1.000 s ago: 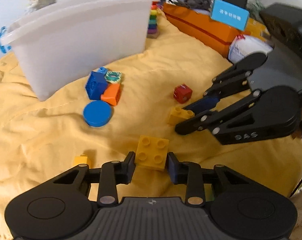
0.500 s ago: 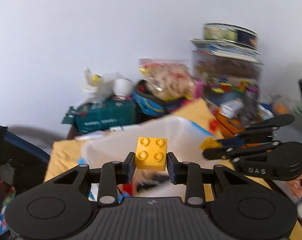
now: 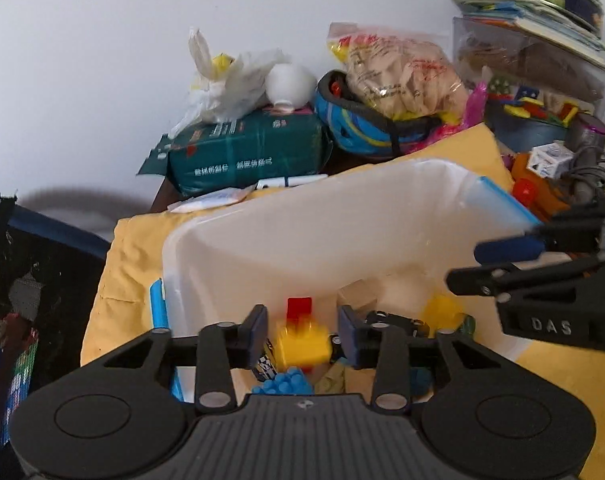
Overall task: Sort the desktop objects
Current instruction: 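Carry both yellow bricks over the white bin and open both tools to drop them, then bring both tools back to the toy pile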
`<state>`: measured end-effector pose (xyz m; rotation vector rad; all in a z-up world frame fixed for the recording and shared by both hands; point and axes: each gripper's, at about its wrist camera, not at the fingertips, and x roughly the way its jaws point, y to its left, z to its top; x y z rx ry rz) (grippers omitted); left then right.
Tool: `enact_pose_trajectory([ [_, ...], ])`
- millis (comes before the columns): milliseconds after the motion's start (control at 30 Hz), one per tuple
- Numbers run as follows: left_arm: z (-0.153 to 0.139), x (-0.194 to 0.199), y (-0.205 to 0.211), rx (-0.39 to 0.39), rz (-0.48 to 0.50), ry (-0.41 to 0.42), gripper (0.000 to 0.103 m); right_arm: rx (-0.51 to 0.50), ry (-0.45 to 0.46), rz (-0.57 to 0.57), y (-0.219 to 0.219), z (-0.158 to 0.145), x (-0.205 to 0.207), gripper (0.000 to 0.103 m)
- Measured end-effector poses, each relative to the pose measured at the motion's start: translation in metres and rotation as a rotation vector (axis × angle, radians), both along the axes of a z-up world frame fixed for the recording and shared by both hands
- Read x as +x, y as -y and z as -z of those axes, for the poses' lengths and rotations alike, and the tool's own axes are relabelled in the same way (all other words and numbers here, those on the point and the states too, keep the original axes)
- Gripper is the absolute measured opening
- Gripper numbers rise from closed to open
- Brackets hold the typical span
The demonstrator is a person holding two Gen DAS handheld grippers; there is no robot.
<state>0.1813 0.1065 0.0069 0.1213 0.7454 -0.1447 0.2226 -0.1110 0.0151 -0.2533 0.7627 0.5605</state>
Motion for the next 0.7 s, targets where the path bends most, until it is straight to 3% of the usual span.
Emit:
enact_pose_trajectory([
  [33, -0.005, -0.007, 0.000, -0.008, 0.007, 0.022, 0.053, 0.005, 0.010, -0.002, 0.001, -0.002, -0.003, 0.037],
  [167, -0.027, -0.029, -0.003, -0.026, 0.012, 0.092, 0.058, 0.042, 0.067, -0.015, 0.008, -0.021, -0.018, 0.036],
  [233, -0.038, -0.051, -0.006, -0.042, 0.009, 0.137, 0.070, 0.080, 0.105, -0.023, 0.014, -0.033, -0.027, 0.036],
  [367, -0.034, -0.096, -0.015, -0.092, 0.007, 0.164, 0.073, 0.164, 0.139, -0.048, 0.037, -0.046, -0.054, 0.036],
  [500, 0.012, -0.129, -0.015, -0.128, 0.016, 0.035, 0.073, 0.156, 0.096, -0.074, 0.057, -0.021, -0.083, 0.037],
  [633, 0.065, -0.157, -0.004, -0.106, 0.042, -0.135, 0.071, 0.079, -0.053, -0.075, 0.069, 0.038, -0.106, 0.031],
  [700, 0.077, -0.171, 0.001, -0.098, 0.065, -0.166, 0.071, 0.053, -0.115, -0.046, 0.075, 0.062, -0.116, 0.031],
])
